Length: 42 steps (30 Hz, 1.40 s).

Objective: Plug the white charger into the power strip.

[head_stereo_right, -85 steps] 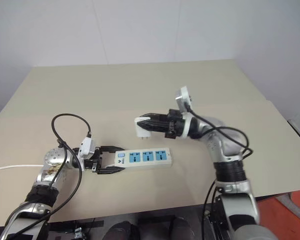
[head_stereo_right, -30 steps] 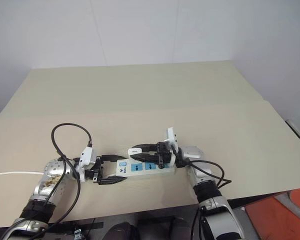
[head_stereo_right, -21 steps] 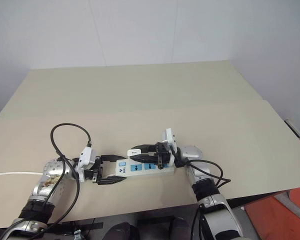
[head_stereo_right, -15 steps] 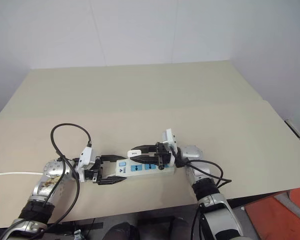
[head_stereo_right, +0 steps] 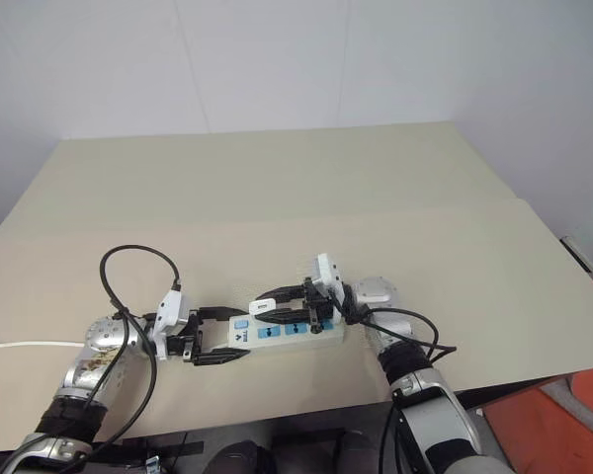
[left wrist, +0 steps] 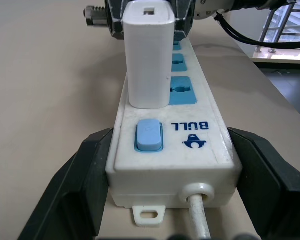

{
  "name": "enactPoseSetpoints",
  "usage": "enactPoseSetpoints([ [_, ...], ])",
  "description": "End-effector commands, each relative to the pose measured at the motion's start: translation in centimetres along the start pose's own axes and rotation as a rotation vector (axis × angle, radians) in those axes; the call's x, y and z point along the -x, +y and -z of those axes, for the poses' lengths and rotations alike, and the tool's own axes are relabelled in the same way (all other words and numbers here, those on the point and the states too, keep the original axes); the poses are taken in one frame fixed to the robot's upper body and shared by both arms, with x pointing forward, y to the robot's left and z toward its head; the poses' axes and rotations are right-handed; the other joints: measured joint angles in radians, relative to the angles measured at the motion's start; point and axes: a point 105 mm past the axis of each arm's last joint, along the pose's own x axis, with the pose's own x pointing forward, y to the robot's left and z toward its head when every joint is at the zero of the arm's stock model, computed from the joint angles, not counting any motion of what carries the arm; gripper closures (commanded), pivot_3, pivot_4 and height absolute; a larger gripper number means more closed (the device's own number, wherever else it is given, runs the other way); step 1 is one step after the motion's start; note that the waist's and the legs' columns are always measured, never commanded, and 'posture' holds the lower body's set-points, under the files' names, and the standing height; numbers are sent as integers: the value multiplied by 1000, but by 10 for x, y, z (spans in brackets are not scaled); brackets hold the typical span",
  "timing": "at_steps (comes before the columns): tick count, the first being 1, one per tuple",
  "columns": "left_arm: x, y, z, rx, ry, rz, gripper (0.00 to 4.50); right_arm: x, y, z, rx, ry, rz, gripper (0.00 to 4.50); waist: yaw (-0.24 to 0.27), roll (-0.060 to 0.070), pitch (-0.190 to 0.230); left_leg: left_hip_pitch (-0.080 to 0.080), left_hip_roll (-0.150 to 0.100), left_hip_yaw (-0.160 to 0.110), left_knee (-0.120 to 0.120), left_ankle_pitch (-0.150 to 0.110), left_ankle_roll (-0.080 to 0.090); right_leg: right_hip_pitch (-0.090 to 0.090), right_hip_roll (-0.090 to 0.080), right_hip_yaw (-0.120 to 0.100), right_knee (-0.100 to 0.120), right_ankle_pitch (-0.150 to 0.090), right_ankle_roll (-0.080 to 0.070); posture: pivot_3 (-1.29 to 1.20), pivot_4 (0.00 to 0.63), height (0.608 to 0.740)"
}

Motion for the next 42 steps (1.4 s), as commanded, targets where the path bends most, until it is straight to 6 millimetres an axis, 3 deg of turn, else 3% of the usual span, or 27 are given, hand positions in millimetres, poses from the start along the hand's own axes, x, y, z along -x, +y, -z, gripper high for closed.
enactPoseSetpoints([
  [1,6,1,-3,-10,3,-24,1267,13,4,26,-67,125,32,3386,0,0,0,0,0,0,0,0,0,0,0,0,0,0,0,0,150,740],
  [10,3,3,-4,-8,1,-20,1267,8,-3,26,-95,151,23,3386,-1,0,0,4,2,0,0,0,0,1,0,2,0,0,-1,0,150,740],
  [19,4,2,-3,-7,2,-19,1267,15,-3,18,-78,132,-7,203,1,0,-1,3,3,0,-1,0,-1,1,0,1,0,-1,-3,0,150,740],
  [20,3,2,-3,-7,1,-19,1267,16,-3,16,-71,124,-11,16,1,0,-1,3,3,0,-2,0,-1,0,0,1,0,-1,-3,0,150,740],
  [27,1,4,-3,-16,0,-22,1267,25,-2,0,-5,105,-63,16,2,0,-1,3,2,0,-5,0,0,0,0,1,0,-1,-3,0,150,740],
  [36,2,18,-9,4,-34,-122,1267,55,-23,-59,127,79,155,16,9,0,0,-1,2,0,-6,0,-1,-3,-1,1,-1,-1,-3,0,150,740],
  [40,2,14,-12,-15,-64,-115,16,78,-16,-75,200,89,251,0,11,0,0,-1,2,0,-7,0,-1,-4,-1,0,-2,-1,-2,0,150,740],
  [42,1,12,-16,-29,-93,-112,16,89,-7,-79,203,103,285,0,11,0,0,-4,2,0,-6,0,-1,-6,-1,0,-2,-1,-2,0,150,740],
])
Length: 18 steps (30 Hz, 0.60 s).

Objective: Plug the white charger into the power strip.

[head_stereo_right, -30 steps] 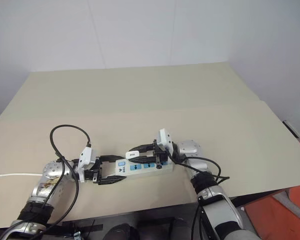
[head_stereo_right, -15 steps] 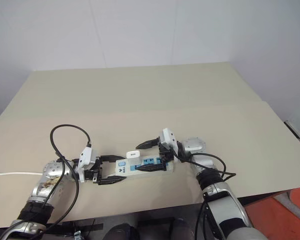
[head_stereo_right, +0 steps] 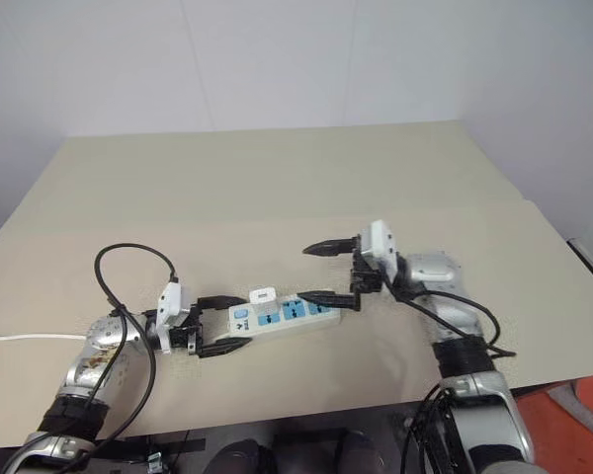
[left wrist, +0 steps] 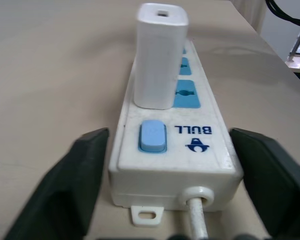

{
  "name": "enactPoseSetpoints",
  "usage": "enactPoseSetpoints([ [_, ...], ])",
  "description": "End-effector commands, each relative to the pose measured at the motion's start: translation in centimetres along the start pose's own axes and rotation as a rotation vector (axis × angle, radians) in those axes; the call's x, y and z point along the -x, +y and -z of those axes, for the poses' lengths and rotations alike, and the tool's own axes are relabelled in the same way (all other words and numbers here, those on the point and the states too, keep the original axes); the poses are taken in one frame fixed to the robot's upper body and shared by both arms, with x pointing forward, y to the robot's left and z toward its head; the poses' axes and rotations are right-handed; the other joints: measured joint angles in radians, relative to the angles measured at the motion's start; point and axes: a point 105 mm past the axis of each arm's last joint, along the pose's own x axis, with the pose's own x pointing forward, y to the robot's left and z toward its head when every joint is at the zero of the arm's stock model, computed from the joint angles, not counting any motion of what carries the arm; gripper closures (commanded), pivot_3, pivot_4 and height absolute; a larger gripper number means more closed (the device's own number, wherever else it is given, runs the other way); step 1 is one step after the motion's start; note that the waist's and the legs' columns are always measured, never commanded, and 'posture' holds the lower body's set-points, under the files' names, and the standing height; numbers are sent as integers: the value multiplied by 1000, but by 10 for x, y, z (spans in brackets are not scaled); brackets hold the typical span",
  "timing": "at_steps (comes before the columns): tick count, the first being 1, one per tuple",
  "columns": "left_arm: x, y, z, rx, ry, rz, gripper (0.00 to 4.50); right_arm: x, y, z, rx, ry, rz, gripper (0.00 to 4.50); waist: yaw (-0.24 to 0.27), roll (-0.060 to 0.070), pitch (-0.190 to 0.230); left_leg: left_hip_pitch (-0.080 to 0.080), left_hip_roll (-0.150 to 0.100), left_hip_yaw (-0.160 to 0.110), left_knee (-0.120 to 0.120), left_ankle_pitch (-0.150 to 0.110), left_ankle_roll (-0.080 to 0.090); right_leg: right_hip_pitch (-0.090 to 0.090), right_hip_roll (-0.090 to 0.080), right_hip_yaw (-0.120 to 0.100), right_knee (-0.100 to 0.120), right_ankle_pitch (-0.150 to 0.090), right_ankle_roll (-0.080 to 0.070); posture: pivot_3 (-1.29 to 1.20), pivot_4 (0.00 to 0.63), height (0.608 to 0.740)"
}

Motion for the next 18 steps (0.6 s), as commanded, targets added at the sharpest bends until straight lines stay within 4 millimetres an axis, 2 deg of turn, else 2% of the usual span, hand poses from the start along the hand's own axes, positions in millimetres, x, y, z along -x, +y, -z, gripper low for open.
enactPoseSetpoints([
  [1,2,-3,-15,-43,-81,12,16,20,3,-21,49,-25,69,0,1,0,0,-2,0,0,0,0,0,-1,0,0,0,0,0,0,150,740],
  [5,6,-9,-27,-65,-114,59,16,35,16,-21,42,4,118,0,0,0,0,-8,-2,0,2,0,0,-7,0,0,1,0,0,0,150,740],
  [7,14,-7,-46,-83,-167,55,16,43,21,-23,36,12,160,0,0,-1,0,-8,-2,0,2,0,0,-7,0,0,1,0,0,0,150,740],
  [9,29,-7,-68,-96,-192,70,16,54,22,-28,33,34,227,0,0,-1,1,-8,-1,0,2,0,0,-7,0,0,1,0,0,0,150,740],
  [13,61,-3,-97,-136,-152,37,16,84,22,-37,-15,132,351,0,1,-1,1,-8,0,0,2,0,0,-8,0,1,0,0,1,0,150,740],
  [16,88,7,-102,-185,-52,-14,16,109,26,-36,-71,293,354,0,4,-1,1,-8,0,-1,2,0,0,-7,0,1,-2,-1,1,0,150,740],
  [18,109,19,-90,-251,121,-59,16,131,29,-35,-91,419,352,0,8,-1,1,-7,0,-1,2,0,0,-7,0,1,-3,-1,1,0,150,740],
])
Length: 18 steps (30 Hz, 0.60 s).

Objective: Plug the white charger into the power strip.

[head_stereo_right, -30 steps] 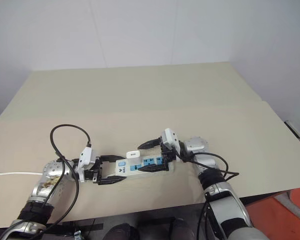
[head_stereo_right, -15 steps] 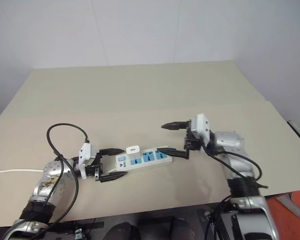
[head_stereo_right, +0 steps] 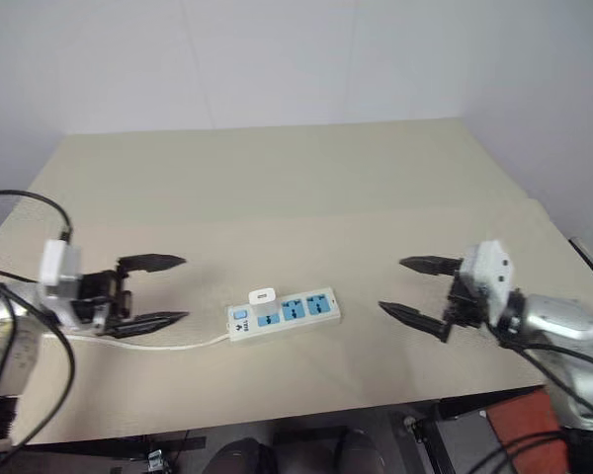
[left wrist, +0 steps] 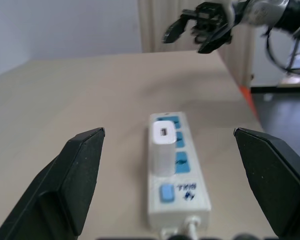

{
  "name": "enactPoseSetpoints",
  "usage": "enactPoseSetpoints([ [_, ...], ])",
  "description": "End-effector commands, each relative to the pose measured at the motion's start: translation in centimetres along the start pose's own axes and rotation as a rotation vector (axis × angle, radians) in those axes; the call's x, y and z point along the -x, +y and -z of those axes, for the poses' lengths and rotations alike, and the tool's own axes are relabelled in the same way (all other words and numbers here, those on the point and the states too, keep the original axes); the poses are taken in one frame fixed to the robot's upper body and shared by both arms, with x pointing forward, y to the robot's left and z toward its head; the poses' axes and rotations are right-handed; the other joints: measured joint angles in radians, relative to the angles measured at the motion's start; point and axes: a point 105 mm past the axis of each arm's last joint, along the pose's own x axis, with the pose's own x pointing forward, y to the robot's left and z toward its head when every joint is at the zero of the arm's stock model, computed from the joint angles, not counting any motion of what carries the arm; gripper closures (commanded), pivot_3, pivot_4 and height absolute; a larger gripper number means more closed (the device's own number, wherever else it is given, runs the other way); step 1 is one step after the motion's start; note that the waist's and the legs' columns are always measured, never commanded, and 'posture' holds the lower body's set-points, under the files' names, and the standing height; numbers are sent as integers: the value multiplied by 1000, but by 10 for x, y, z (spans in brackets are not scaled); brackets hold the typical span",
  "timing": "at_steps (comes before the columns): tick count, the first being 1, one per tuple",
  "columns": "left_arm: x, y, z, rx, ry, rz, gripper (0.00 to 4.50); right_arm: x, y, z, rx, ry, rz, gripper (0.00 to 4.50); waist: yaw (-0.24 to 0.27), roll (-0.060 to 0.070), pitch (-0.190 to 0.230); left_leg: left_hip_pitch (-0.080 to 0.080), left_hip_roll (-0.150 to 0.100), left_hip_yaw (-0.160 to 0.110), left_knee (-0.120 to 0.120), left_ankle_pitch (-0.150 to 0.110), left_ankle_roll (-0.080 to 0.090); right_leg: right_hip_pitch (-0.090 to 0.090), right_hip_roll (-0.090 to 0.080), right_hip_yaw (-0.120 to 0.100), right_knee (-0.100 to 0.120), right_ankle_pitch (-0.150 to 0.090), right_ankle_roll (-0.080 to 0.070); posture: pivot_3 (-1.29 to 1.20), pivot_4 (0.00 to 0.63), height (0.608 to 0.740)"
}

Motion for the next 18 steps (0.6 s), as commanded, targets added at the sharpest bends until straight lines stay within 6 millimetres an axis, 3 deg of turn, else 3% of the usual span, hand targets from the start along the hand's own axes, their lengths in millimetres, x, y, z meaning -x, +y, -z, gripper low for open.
enactPoseSetpoints([
  [1,36,14,15,-106,241,-39,16,33,-8,3,14,184,7,0,5,0,0,0,-1,0,0,0,0,0,0,0,0,0,0,0,150,740],
  [5,64,27,23,-167,398,-71,16,61,-18,28,32,474,17,0,8,0,0,0,-1,1,-2,-1,1,0,0,-1,-2,-1,-1,0,150,740],
  [8,77,33,24,-206,468,-104,16,71,-24,31,35,524,34,0,9,-1,1,-1,0,1,-2,-1,1,-1,0,0,-3,-1,0,0,150,740],
  [18,80,18,22,-188,449,-129,16,48,-21,31,20,454,3,0,7,-2,1,-1,1,1,-1,0,1,-1,0,0,-3,-1,0,0,150,740],
])
